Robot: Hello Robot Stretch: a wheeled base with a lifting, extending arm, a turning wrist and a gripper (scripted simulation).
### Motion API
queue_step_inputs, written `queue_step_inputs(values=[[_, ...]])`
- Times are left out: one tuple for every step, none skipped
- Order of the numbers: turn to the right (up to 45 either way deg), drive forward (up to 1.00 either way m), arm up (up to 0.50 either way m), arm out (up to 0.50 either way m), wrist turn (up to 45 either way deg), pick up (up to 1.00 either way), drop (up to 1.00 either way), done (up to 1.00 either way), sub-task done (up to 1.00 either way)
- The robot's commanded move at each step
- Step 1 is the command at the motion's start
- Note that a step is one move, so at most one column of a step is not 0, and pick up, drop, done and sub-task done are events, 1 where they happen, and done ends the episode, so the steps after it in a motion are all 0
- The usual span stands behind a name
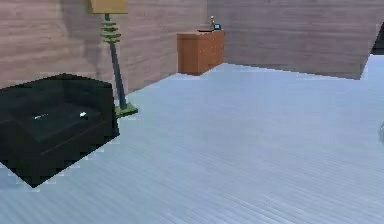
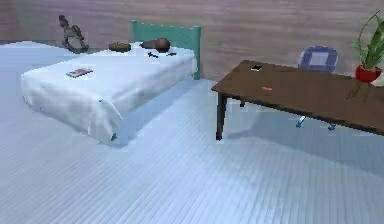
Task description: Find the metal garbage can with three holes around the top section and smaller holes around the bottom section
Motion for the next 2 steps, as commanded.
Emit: queue_step_inputs(values=[[36.0, 0.00, 0.00, 0.00, 0.0, 0.00, 0.00, 0.00, 0.00], [0.0, 1.00, 0.00, 0.00, 0.0, 0.00, 0.00, 0.00, 0.00]])
